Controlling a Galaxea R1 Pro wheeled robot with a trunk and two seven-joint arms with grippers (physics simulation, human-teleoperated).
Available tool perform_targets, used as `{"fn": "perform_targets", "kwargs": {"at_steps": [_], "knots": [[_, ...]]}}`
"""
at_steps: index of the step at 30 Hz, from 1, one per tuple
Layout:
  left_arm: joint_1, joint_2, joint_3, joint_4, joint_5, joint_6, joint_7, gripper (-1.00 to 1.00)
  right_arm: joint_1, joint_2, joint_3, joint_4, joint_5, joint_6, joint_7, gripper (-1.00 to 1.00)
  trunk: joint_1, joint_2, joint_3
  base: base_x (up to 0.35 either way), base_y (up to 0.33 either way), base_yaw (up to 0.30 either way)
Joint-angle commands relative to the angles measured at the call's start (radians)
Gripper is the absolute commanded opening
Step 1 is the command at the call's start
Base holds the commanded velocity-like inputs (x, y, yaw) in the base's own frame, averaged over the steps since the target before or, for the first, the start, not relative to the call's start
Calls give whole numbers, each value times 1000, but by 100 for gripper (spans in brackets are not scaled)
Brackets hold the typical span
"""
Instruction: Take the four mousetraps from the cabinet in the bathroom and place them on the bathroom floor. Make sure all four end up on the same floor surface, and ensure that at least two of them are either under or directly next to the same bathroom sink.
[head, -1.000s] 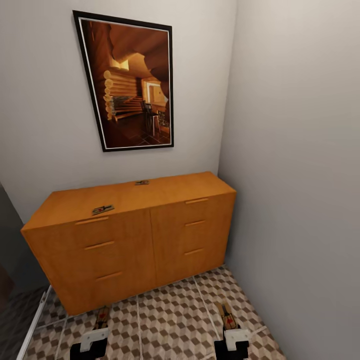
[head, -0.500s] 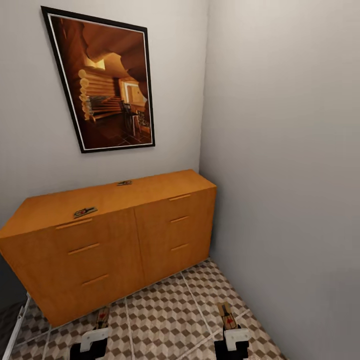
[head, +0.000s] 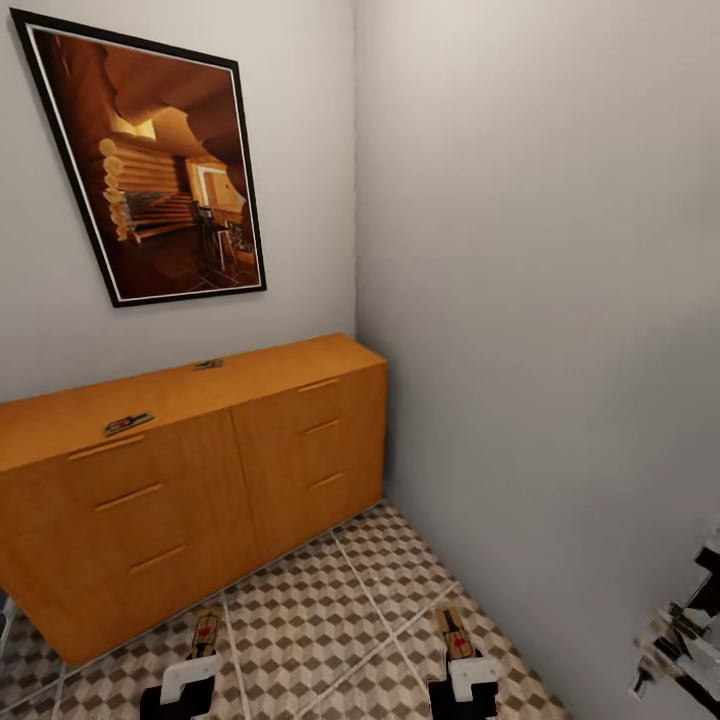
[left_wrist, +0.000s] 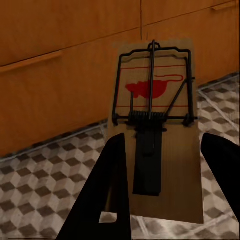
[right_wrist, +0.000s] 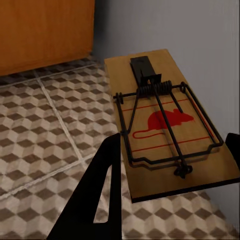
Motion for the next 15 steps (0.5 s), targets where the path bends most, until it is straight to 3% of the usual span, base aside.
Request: {"fn": "perform_targets", "kwargs": {"at_steps": [1, 15], "knots": [[-1, 0, -6, 2, -6, -3, 10, -100, -1, 0, 3, 1, 8, 0, -10, -100, -1, -1, -1, -339, 0, -258], [-1, 0, -6, 2, -6, -3, 11, -100, -1, 0, 3, 1, 8, 0, -10, -100, -1, -1, -1, -320, 0, -258]]}}
